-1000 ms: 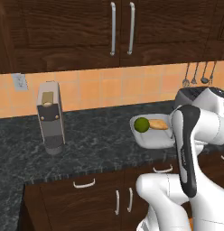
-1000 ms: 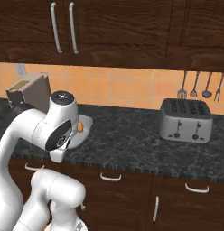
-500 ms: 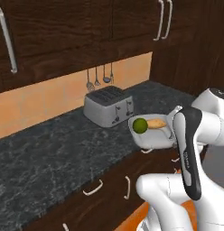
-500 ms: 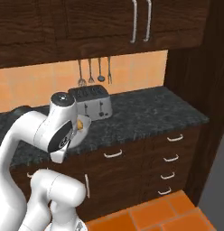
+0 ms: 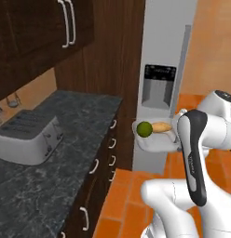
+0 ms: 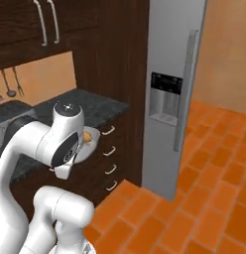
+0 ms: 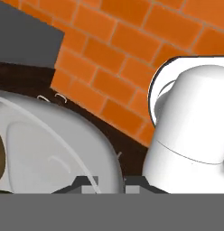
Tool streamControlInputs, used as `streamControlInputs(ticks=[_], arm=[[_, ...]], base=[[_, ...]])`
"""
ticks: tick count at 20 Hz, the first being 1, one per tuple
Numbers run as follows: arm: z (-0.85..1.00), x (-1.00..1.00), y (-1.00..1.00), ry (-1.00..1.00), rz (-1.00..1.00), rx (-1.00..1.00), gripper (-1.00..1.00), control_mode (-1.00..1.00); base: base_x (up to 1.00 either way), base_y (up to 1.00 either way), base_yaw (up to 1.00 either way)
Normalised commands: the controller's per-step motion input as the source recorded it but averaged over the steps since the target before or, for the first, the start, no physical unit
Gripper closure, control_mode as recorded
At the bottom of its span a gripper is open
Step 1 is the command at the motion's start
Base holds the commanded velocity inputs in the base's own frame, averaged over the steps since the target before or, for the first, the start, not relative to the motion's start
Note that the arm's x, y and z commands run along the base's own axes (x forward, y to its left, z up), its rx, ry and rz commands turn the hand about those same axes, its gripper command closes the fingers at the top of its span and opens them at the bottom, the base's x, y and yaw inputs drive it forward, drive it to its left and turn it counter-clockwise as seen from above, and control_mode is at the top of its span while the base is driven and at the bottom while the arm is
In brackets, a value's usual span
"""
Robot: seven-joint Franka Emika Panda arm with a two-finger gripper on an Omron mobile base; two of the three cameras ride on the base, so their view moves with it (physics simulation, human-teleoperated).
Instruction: Take the meat container that has the steak and place it on the second highest rack of the freezer. Then take the vegetable container that has the lime and potato and place it on the highest rack of the freezer.
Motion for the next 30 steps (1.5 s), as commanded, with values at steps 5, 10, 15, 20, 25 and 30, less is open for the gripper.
streamControlInputs(ticks=[5,10,15,20,25,30], arm=[[0.0,0.0,0.0,0.0,0.0,0.0,1.0,1.0],[0.0,0.0,0.0,0.0,0.0,0.0,1.0,1.0],[0.0,0.0,0.0,0.0,0.0,0.0,1.0,1.0],[0.0,0.0,0.0,0.0,0.0,0.0,1.0,1.0],[0.0,0.0,0.0,0.0,0.0,0.0,1.0,1.0],[0.0,0.0,0.0,0.0,0.0,0.0,1.0,1.0]], base=[[0.0,-0.34,-0.87],[0.13,-0.43,-0.78],[0.79,-0.3,-0.33],[0.97,-0.58,0.17],[1.0,-0.64,0.27],[1.0,-0.39,0.24]])
